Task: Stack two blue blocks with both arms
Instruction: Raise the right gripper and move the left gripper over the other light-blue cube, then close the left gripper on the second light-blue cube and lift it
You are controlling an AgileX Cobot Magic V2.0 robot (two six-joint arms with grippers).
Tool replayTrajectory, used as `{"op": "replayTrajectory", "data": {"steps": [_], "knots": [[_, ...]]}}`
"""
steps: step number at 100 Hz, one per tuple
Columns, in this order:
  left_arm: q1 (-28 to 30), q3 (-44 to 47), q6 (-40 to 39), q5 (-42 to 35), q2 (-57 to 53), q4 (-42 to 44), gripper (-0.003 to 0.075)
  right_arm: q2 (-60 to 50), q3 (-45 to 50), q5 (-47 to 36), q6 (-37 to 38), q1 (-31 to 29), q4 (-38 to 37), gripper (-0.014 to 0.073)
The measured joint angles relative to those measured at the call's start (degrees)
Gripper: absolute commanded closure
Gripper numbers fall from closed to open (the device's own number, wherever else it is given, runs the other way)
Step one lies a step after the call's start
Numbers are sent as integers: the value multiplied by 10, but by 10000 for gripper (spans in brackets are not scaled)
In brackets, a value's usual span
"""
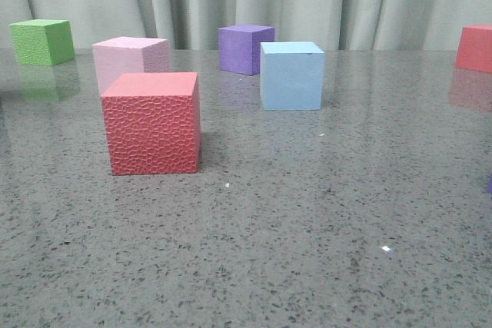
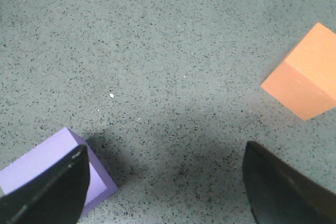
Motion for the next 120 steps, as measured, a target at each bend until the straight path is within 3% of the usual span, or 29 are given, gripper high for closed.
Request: {"op": "replayTrajectory", "data": {"steps": [66,120], "knots": [[-31,0,-101,11,68,48,83,0,0,0,-1,0,1,3],[-31,0,-129,21,101,55,83,0,0,0,-1,0,1,3]]}}
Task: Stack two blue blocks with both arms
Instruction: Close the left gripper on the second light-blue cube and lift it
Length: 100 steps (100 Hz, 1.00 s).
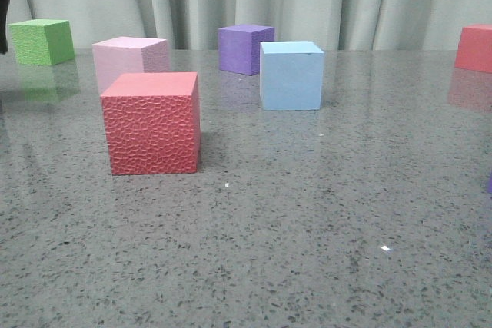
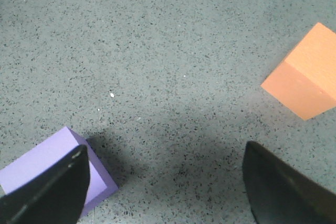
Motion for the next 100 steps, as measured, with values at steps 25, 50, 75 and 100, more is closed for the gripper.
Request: {"op": "replayTrajectory", "data": {"steps": [25,50,75,100], "knots": [[0,0,-6,-9,7,2,83,0,0,0,0,0,0,3],[0,0,-8,-11,24,5,83,0,0,0,0,0,0,3],[0,0,-8,-13,31,6,153,0,0,0,0,0,0,3],[0,0,-8,-14,33,11,353,0,0,0,-1,0,0,3]]}}
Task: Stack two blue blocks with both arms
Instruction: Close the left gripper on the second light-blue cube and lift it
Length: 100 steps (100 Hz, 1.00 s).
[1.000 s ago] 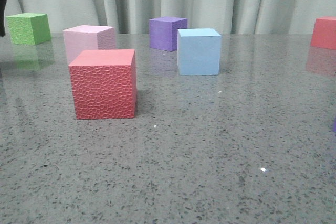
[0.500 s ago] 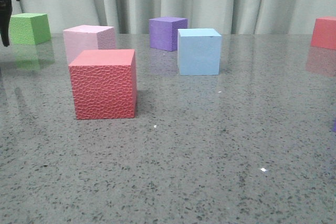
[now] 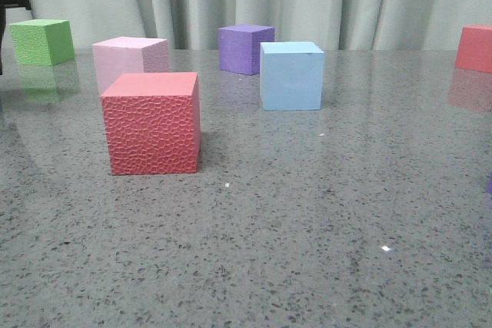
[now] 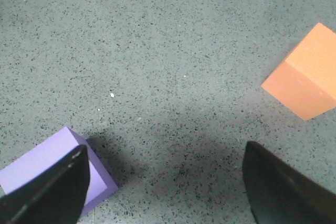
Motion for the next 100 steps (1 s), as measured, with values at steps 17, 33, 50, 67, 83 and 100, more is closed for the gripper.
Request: {"op": "replayTrajectory", "data": {"steps": [17,33,50,67,83,100], "knots": [[0,0,0,-1,0,9,464,0,0,0,0,0,0,3],[-1,0,19,-3,-8,19,491,0,0,0,0,0,0,3],[-2,0,50,-15,-34,20,491,0,0,0,0,0,0,3],[-18,0,88,-17,-63,20,491,0,0,0,0,0,0,3],[-55,0,115,-17,-85,14,491,0,0,0,0,0,0,3],[-110,-15,135,-16,-94,2,491,0,0,0,0,0,0,3]]}}
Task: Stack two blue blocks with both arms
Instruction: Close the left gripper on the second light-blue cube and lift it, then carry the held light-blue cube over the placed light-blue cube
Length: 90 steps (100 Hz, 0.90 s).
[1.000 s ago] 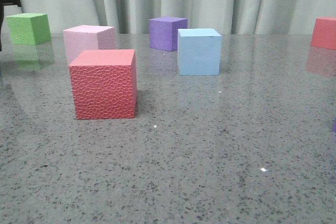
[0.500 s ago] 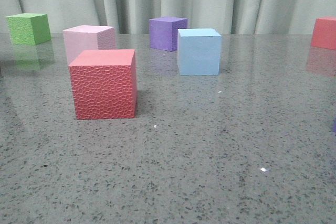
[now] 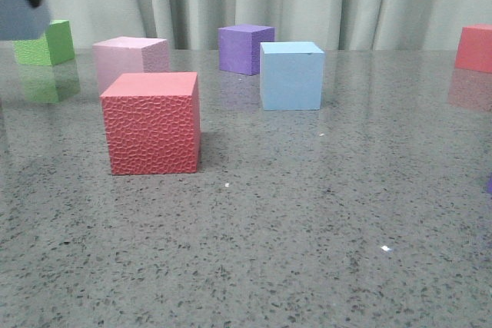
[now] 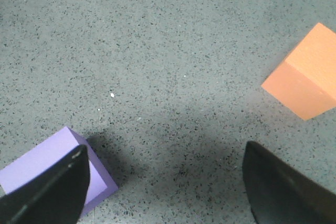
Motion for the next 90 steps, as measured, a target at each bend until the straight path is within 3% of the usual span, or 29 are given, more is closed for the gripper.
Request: {"op": "replayTrajectory", "data": {"steps": [38,90], "knots": [[-112,-97,19,-17,-1,-16,491,0,0,0,0,0,0,3],[-181,-207,15,-41,115,-87,491,0,0,0,0,0,0,3]]}}
